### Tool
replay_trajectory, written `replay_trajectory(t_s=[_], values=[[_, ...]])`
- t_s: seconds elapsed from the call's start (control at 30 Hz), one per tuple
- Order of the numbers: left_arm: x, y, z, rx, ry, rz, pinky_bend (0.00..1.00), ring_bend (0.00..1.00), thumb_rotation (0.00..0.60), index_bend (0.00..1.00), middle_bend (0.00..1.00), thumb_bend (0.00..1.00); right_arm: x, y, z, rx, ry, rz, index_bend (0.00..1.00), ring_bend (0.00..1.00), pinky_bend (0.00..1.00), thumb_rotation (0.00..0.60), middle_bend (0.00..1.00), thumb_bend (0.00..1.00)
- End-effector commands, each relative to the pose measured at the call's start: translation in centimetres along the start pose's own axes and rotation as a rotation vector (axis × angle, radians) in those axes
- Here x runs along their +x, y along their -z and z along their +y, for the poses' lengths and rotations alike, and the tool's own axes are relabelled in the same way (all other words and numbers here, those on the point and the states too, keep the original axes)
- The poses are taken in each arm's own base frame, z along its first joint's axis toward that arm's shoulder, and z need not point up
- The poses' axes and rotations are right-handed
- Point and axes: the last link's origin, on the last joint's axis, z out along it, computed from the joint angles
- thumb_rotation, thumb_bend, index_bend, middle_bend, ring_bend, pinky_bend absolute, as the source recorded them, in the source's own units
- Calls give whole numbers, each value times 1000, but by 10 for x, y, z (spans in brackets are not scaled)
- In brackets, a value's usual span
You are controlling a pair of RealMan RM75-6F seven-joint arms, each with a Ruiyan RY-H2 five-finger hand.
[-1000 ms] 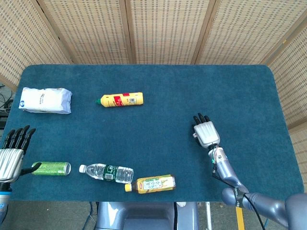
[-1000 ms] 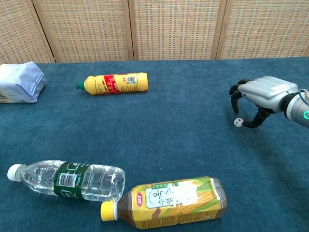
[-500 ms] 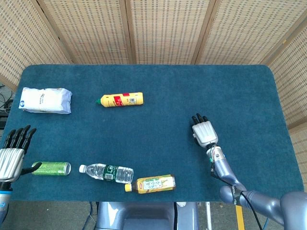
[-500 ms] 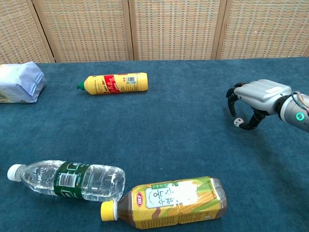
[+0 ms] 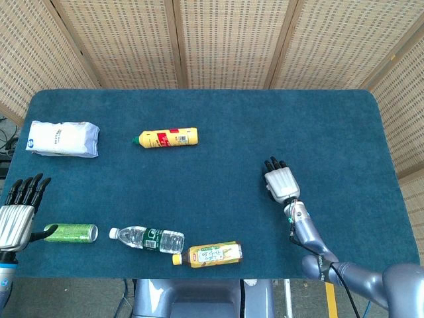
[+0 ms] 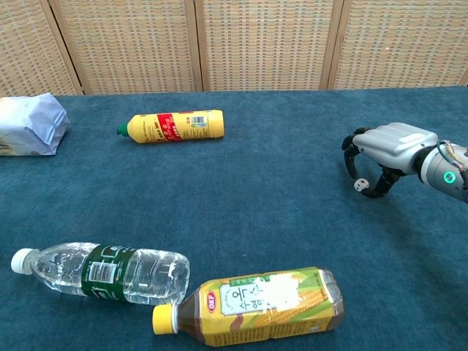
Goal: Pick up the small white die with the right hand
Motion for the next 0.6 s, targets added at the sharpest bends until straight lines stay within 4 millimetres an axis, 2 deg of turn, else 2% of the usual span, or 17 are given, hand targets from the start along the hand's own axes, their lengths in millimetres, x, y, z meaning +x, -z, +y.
replay_trajectory(t_s=[0.03, 0.6], values=[[0, 0, 0, 0, 0, -1, 0, 0, 600, 0, 0, 110, 0, -1, 0, -2, -3, -2, 454, 74, 181, 600, 154, 363], [0, 0, 0, 2, 1, -1, 0, 0, 600, 0, 0, 110, -1, -3, 1, -6, 4, -4, 472, 74, 190, 600, 154, 367]])
